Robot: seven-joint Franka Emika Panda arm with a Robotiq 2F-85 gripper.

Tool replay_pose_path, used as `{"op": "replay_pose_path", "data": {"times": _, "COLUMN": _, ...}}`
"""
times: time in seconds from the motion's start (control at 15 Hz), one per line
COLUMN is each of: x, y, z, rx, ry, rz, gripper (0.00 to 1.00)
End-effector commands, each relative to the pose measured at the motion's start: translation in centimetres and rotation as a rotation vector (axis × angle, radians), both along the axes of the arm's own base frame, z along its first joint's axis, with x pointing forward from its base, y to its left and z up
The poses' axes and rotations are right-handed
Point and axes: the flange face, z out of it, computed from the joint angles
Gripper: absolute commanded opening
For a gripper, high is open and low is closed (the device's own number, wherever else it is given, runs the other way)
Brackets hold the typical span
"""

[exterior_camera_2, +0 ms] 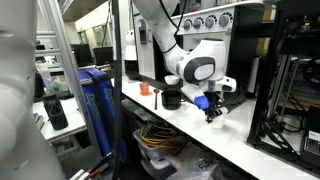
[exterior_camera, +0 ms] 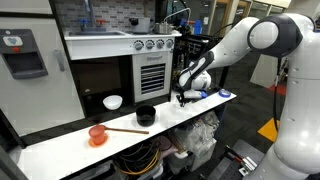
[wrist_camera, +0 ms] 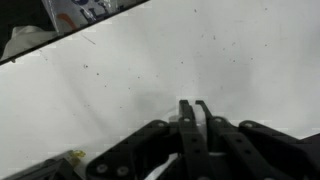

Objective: Pour the contents in the white mug into the black mug, use the wooden spoon to stir the contents in the black mug

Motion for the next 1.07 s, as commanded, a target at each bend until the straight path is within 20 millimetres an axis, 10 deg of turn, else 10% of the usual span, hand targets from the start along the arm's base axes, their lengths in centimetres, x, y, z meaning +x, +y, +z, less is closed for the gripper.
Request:
{"op": "replay_pose_path", "data": {"times": 0.0, "x": 0.4, "y": -0.5, "z": -0.4, "rx": 0.0, "ry": -0.018, "rz": 0.012, "gripper": 0.4}}
{"op": "replay_pose_path", "data": {"times": 0.53, "x": 0.3, "y": 0.1, "z": 1.3, "rx": -0.012, "ry": -0.007, "rz": 0.026, "gripper": 0.97}}
{"op": "replay_pose_path", "data": {"times": 1.0, "x": -1.0, "y": 3.2, "z": 10.1, "rx": -0.04, "ry": 0.013, "rz": 0.155, "gripper": 1.0}}
